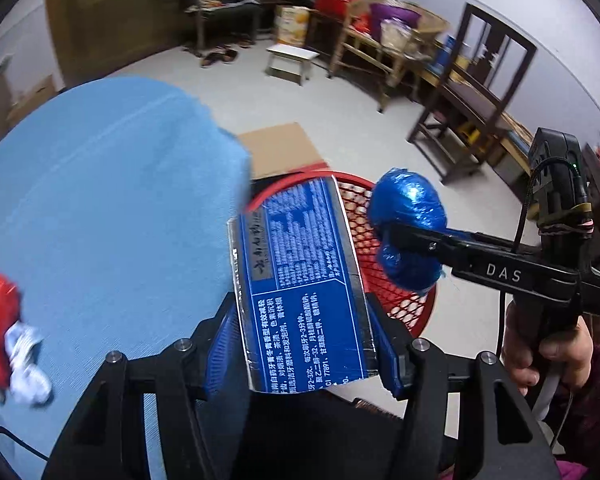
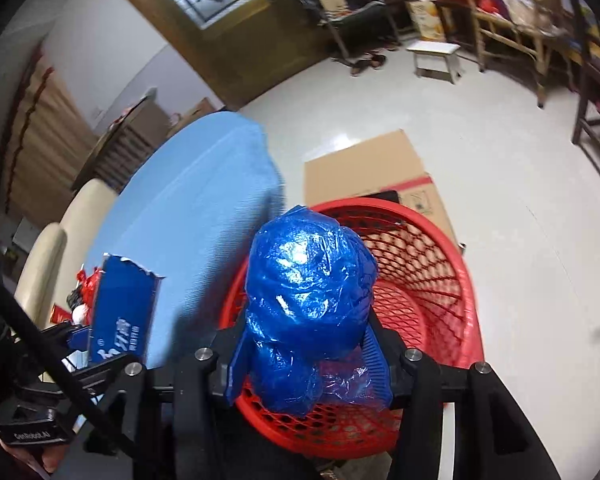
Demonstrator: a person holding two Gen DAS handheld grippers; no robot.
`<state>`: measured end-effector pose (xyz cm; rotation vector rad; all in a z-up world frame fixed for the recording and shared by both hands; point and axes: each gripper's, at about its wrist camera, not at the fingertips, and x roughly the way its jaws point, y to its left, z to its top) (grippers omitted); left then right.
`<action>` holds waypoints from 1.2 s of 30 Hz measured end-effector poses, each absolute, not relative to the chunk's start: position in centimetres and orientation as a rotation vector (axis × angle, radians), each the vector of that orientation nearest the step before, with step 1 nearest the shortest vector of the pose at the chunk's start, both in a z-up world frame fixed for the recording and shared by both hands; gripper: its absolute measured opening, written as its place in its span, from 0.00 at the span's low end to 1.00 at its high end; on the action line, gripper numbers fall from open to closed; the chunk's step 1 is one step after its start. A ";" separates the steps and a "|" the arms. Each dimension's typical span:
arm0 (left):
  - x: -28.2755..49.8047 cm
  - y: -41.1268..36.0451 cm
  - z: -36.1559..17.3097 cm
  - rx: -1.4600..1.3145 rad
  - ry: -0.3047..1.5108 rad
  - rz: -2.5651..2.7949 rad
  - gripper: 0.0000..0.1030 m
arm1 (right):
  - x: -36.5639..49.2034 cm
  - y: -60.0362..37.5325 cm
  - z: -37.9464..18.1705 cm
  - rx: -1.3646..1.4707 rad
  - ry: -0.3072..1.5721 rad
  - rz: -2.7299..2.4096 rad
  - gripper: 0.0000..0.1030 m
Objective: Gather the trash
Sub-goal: 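Carry both items to the red basket and open both tools to drop them, then return both tools to the table toward the clear tray and white mask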
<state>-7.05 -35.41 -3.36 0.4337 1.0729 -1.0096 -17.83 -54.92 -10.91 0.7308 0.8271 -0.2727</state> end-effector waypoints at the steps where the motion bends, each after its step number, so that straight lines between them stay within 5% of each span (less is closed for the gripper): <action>1: -7.1 -36.0 -3.6 0.438 1.083 -1.025 0.62 | -18.0 -55.3 -11.1 0.753 0.832 -0.277 0.55; 6: -6.5 -37.1 -4.3 0.440 1.084 -1.019 0.69 | -18.5 -56.6 -11.6 0.810 0.839 -0.316 0.69; 36: -0.7 -1.0 -1.1 0.065 0.939 -0.304 0.69 | -2.8 -34.0 -6.0 0.495 0.895 0.141 0.69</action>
